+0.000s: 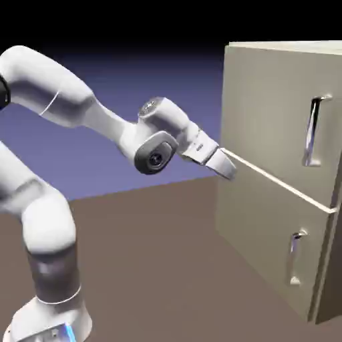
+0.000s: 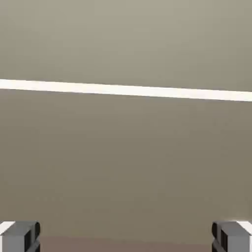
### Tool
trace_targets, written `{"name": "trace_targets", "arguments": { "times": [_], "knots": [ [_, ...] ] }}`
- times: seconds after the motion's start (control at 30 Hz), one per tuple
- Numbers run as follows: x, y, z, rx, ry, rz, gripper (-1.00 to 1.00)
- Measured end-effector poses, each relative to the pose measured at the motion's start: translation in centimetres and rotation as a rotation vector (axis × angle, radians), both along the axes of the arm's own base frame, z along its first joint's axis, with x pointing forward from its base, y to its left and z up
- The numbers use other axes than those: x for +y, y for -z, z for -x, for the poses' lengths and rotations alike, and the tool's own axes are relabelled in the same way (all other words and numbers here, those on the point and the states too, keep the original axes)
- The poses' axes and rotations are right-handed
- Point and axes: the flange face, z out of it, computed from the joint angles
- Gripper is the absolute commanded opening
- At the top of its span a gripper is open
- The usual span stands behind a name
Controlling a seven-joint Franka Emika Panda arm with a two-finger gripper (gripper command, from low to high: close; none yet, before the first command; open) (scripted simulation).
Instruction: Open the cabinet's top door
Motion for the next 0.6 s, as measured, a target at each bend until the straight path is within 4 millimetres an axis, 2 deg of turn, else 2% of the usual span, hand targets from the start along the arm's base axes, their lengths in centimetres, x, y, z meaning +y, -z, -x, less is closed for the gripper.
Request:
{"name": "trace_targets", "arguments": {
  "times": [0.3, 0.6],
  "knots": [
    [1.0, -6.9, 0.2, -0.167, -0.052, 0.019, 0.00],
    [0.2, -12.4, 1.3, -0.328, -0.080, 0.024, 0.00]
  ]
}}
